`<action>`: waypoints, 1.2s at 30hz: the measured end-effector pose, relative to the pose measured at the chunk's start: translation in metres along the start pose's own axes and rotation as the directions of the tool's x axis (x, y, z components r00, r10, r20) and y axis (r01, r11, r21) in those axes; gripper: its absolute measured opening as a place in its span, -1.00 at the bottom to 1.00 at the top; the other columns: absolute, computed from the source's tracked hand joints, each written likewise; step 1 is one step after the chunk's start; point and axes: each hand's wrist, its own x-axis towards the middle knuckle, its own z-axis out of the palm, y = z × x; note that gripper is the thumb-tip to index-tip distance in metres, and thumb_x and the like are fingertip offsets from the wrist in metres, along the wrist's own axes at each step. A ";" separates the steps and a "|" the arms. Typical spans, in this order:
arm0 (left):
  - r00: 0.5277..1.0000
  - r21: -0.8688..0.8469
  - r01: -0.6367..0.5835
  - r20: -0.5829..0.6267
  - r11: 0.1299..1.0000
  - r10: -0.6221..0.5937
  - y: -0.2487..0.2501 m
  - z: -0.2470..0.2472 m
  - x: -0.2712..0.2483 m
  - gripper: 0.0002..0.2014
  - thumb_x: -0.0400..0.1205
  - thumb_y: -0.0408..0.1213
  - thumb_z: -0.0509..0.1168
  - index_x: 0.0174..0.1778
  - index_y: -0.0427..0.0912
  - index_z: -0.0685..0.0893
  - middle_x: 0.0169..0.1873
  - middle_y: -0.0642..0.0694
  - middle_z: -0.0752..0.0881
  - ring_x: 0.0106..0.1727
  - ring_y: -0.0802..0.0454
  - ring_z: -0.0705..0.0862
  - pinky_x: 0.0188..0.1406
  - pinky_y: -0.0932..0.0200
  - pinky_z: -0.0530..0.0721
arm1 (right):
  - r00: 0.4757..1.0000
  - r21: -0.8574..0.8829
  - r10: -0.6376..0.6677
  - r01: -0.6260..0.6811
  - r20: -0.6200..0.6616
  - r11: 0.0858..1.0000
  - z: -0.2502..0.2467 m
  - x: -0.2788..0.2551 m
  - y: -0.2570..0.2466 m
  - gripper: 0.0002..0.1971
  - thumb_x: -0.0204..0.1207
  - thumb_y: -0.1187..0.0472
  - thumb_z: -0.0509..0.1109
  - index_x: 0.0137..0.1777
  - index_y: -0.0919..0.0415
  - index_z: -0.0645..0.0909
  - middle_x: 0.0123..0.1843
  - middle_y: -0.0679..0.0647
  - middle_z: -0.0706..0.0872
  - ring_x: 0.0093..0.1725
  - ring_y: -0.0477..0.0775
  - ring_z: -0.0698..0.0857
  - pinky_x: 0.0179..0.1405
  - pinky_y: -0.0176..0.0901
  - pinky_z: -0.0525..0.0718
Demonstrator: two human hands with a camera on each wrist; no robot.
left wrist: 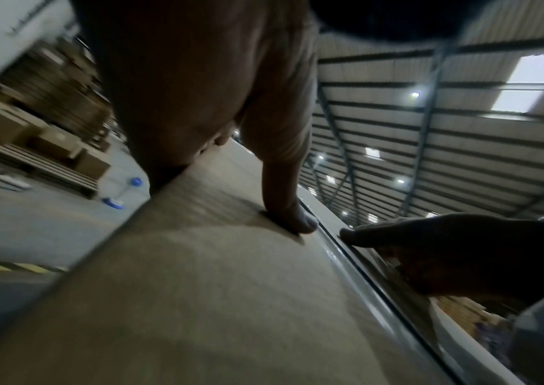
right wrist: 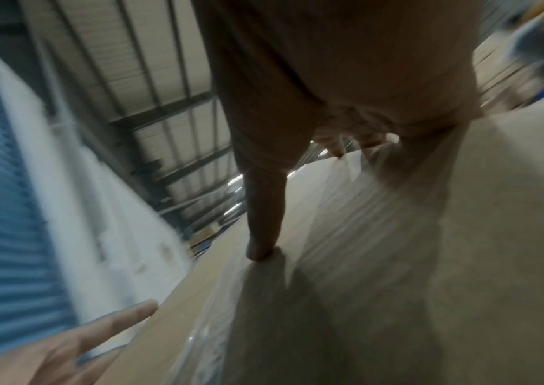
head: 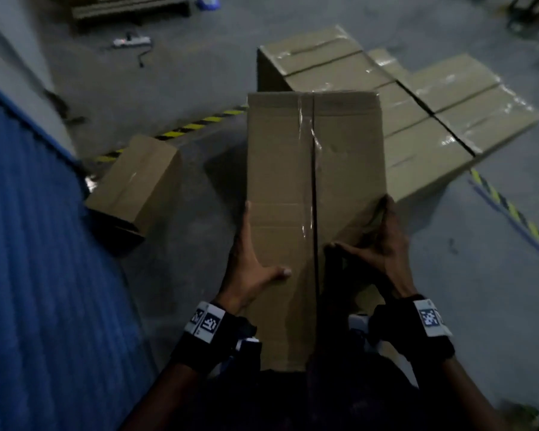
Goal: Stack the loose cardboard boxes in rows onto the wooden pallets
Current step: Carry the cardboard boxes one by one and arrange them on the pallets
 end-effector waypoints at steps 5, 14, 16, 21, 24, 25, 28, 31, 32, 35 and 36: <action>0.978 -0.053 -0.053 0.197 0.997 0.063 0.044 0.091 -0.019 0.41 0.18 -0.26 0.73 0.68 0.29 -0.20 0.70 0.13 0.01 0.67 0.19 0.08 0.66 0.07 0.20 | 0.981 -0.064 0.093 -0.105 -0.170 0.992 -0.084 -0.033 0.078 0.39 0.01 -0.21 0.76 0.74 0.15 -0.02 0.57 0.29 0.36 0.54 0.35 0.36 0.54 0.24 0.34; 0.840 -0.074 -0.109 0.526 0.991 0.132 0.132 0.280 -0.043 0.39 0.19 -0.32 0.72 0.67 0.36 -0.17 0.67 0.03 0.14 0.63 0.03 0.25 0.57 -0.25 0.34 | 0.893 0.104 0.317 -0.299 -0.320 0.948 -0.218 -0.082 0.243 0.37 0.09 -0.21 0.73 0.74 0.07 -0.11 0.66 0.19 0.22 0.61 0.25 0.22 0.63 0.25 0.17; 0.806 -0.070 -0.135 0.572 0.988 0.150 0.148 0.318 -0.044 0.39 0.18 -0.29 0.72 0.66 0.39 -0.18 0.67 0.02 0.16 0.62 0.00 0.28 0.54 -0.31 0.38 | 0.867 0.140 0.364 -0.336 -0.341 0.931 -0.242 -0.087 0.271 0.36 0.10 -0.20 0.74 0.74 0.04 -0.12 0.66 0.19 0.21 0.61 0.26 0.21 0.63 0.28 0.16; 0.743 -0.088 -0.165 0.643 0.982 0.183 0.184 0.403 -0.031 0.38 0.20 -0.28 0.72 0.68 0.32 -0.18 0.66 0.02 0.18 0.53 0.17 0.33 0.47 0.11 0.44 | 0.813 0.191 0.436 -0.392 -0.385 0.900 -0.290 -0.069 0.336 0.39 0.07 -0.23 0.73 0.74 0.05 -0.13 0.67 0.19 0.19 0.62 0.28 0.20 0.61 0.17 0.13; 0.722 -0.086 -0.203 0.659 0.975 0.208 0.200 0.455 -0.011 0.38 0.16 -0.18 0.73 0.67 0.37 -0.16 0.66 0.04 0.19 0.56 0.08 0.35 0.52 -0.16 0.47 | 0.796 0.194 0.446 -0.402 -0.409 0.895 -0.316 -0.043 0.369 0.40 0.06 -0.23 0.74 0.74 0.08 -0.12 0.65 0.20 0.22 0.61 0.27 0.22 0.60 0.15 0.14; 0.717 -0.080 -0.208 0.665 0.975 0.207 0.206 0.476 -0.001 0.39 0.15 -0.16 0.74 0.67 0.38 -0.15 0.65 0.03 0.21 0.56 0.07 0.36 0.52 -0.19 0.47 | 0.786 0.200 0.456 -0.410 -0.418 0.890 -0.327 -0.030 0.381 0.40 0.06 -0.22 0.74 0.74 0.07 -0.12 0.65 0.20 0.22 0.61 0.28 0.22 0.59 0.15 0.15; 0.719 -0.077 -0.214 0.662 0.974 0.211 0.221 0.535 0.032 0.40 0.08 -0.03 0.75 0.65 0.41 -0.13 0.65 0.04 0.23 0.59 0.04 0.35 0.52 -0.22 0.46 | 0.771 0.210 0.480 -0.432 -0.418 0.877 -0.359 0.013 0.414 0.38 0.06 -0.23 0.74 0.73 0.04 -0.11 0.64 0.18 0.23 0.58 0.32 0.24 0.56 0.17 0.20; 0.725 -0.067 -0.203 0.661 0.977 0.196 0.239 0.601 0.072 0.42 0.00 0.12 0.73 0.63 0.47 -0.12 0.66 0.05 0.23 0.61 0.02 0.32 0.51 -0.27 0.45 | 0.769 0.175 0.476 -0.446 -0.427 0.878 -0.397 0.069 0.448 0.38 0.02 -0.29 0.72 0.72 0.01 -0.09 0.61 0.17 0.26 0.55 0.33 0.28 0.51 0.17 0.25; 0.719 -0.082 -0.185 0.668 0.979 0.191 0.250 0.626 0.088 0.41 0.01 0.09 0.73 0.63 0.46 -0.11 0.66 0.05 0.22 0.62 0.02 0.31 0.52 -0.28 0.44 | 0.761 0.176 0.487 -0.458 -0.428 0.871 -0.413 0.091 0.459 0.38 0.02 -0.29 0.72 0.72 0.01 -0.09 0.60 0.16 0.27 0.54 0.32 0.29 0.51 0.16 0.26; 0.693 -0.153 -0.125 0.693 0.980 0.196 0.278 0.677 0.120 0.37 0.13 -0.13 0.75 0.66 0.37 -0.09 0.66 0.04 0.19 0.61 0.04 0.32 0.55 -0.22 0.41 | 0.763 0.169 0.486 -0.460 -0.426 0.872 -0.453 0.141 0.483 0.35 0.03 -0.25 0.74 0.71 -0.02 -0.06 0.57 0.14 0.29 0.52 0.31 0.30 0.48 0.13 0.28; 0.688 -0.163 -0.114 0.699 0.980 0.196 0.288 0.692 0.131 0.36 0.16 -0.20 0.74 0.68 0.33 -0.08 0.65 0.08 0.19 0.59 0.06 0.34 0.56 -0.19 0.42 | 0.765 0.173 0.486 -0.458 -0.423 0.872 -0.466 0.157 0.491 0.34 0.03 -0.24 0.74 0.70 -0.03 -0.05 0.56 0.14 0.30 0.52 0.31 0.30 0.48 0.13 0.29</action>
